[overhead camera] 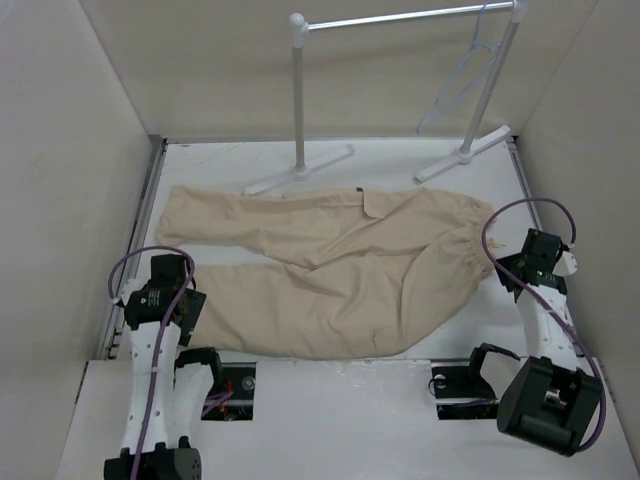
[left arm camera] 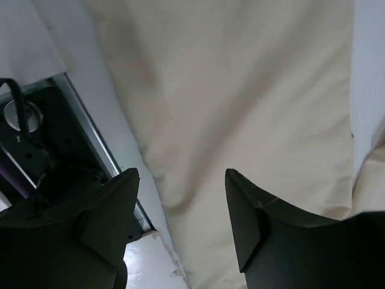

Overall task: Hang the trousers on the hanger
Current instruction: Flatten out the trousers at the center of the board, then fold the trousers at the center of the board.

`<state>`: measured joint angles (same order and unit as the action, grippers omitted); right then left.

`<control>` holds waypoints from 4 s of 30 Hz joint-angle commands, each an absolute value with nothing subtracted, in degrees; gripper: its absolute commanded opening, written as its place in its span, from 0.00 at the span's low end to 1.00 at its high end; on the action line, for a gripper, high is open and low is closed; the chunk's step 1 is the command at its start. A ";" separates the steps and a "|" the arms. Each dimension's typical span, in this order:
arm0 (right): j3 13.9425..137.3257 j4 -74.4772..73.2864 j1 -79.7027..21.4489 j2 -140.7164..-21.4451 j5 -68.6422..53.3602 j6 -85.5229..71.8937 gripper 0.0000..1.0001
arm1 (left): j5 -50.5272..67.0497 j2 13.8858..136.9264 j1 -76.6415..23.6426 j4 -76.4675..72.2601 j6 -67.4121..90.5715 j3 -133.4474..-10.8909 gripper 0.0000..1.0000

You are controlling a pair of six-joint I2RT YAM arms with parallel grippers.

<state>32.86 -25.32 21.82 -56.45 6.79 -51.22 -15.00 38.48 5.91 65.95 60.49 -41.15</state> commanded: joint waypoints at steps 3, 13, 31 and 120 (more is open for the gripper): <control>31.47 -25.23 19.21 -53.97 4.23 -54.05 0.03 | -17.93 45.42 14.00 68.12 66.00 -40.96 0.54; 29.36 -21.62 14.73 -55.02 -1.58 -57.74 0.03 | -29.70 57.82 35.37 62.85 63.38 -40.87 0.22; 30.76 -20.83 16.92 -56.95 -2.99 -57.66 0.04 | -22.76 65.30 33.71 49.05 64.07 -34.28 0.46; 81.89 -32.61 10.68 -93.74 9.06 -54.05 0.02 | -40.69 103.67 9.98 33.76 38.59 -102.02 0.00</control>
